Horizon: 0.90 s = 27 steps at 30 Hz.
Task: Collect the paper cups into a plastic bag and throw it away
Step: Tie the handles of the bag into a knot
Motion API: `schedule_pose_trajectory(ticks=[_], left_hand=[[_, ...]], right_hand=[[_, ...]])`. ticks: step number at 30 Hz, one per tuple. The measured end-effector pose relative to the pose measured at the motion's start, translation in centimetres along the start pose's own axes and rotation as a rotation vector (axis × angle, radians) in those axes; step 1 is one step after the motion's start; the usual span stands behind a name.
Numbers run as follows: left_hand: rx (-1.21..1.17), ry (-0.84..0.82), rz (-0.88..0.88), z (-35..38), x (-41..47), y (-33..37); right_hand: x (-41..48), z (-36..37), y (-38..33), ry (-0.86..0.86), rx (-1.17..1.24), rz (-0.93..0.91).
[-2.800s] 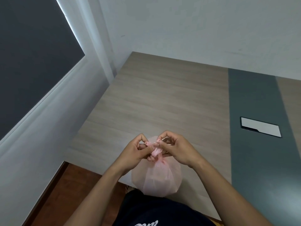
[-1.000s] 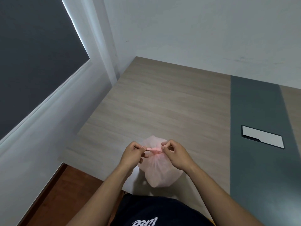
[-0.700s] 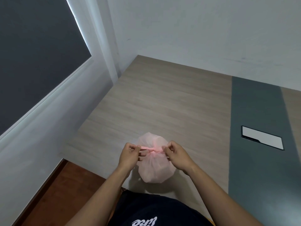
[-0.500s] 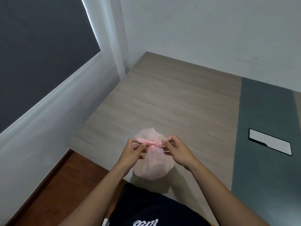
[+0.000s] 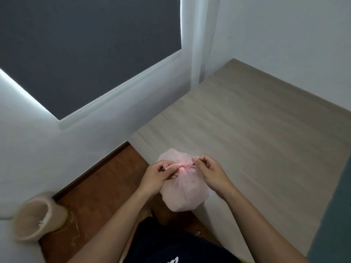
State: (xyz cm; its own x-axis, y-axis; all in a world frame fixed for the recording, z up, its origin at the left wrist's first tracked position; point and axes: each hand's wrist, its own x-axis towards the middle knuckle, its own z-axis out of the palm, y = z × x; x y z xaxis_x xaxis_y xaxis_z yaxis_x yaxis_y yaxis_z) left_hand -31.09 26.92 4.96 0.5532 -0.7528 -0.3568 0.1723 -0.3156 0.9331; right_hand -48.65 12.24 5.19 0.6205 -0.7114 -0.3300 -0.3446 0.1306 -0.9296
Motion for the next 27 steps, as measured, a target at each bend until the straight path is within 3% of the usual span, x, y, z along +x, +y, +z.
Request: schedule_pose_trajectory(ticks=[6, 27], left_hand=[[-0.02, 0.144, 0.008, -8.0, -1.8, -0.6], [-0.216, 0.419, -0.008, -40.1, -10.0, -6.4]], right_hand=[[1.7, 7.3, -2.3, -0.143, -0.048, -0.013], [1.9, 41.2, -10.0, -0.471, -0.21, -0.106]])
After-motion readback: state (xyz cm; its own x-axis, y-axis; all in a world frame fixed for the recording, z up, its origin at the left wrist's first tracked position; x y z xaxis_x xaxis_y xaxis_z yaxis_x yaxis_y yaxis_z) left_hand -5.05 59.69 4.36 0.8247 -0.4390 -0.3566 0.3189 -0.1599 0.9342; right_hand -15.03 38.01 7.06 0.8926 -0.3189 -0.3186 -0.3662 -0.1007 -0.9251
